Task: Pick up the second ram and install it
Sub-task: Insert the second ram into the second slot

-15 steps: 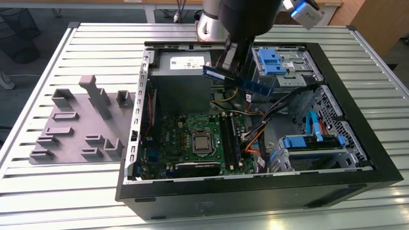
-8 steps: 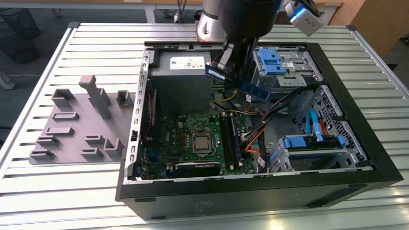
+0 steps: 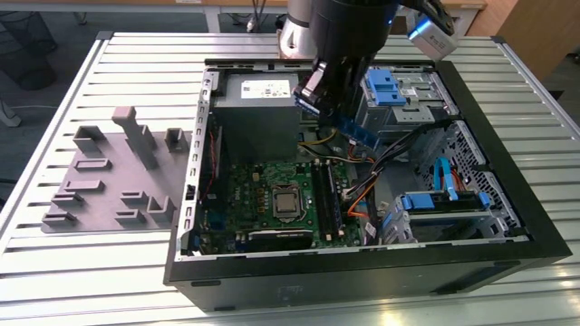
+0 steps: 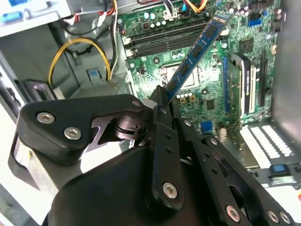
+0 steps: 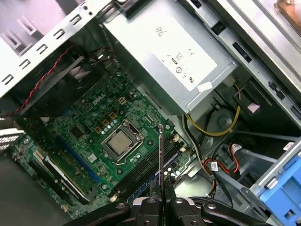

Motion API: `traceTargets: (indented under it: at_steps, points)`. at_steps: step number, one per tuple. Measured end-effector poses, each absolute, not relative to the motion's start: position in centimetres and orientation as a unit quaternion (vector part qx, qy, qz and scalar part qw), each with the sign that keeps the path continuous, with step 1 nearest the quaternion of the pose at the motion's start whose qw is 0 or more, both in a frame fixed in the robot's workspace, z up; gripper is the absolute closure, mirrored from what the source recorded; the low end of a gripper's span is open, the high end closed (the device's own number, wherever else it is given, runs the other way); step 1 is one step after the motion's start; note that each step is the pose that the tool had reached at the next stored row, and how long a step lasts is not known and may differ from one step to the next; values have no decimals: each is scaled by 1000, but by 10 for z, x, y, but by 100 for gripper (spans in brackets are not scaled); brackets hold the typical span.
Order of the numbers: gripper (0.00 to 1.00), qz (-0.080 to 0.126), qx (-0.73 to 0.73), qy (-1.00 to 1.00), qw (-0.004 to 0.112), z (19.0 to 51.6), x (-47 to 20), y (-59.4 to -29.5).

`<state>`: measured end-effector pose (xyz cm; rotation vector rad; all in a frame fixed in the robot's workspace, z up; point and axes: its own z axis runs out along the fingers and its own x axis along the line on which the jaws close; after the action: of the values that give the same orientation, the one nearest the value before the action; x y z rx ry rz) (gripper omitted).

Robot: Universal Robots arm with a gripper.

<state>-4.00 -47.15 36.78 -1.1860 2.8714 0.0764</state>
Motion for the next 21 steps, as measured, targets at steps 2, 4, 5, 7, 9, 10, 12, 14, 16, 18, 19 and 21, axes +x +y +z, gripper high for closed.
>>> traceTargets:
  at_steps: [2, 4, 5, 7, 9, 10, 12, 14, 16, 18, 19, 21]
  points:
    - [86, 24, -365, 931, 17, 367, -40, -472]
    - [86, 24, -348, 937, 18, 366, -40, -472]
    - [86, 24, -340, 940, 18, 366, -40, -472]
    - [86, 23, -322, 946, 18, 366, -40, -472]
    - [86, 23, -306, 951, 19, 365, -40, -472]
    - [86, 23, -298, 954, 19, 365, -40, -472]
    - [86, 23, -282, 959, 20, 365, -40, -472]
    - [86, 22, -267, 963, 20, 364, -40, -472]
    - [86, 22, -252, 967, 20, 364, -40, -472]
    - [86, 22, -235, 971, 21, 363, -40, -471]
    - [86, 22, -227, 974, 21, 363, -40, -472]
    - [86, 21, -209, 977, 21, 362, -40, -472]
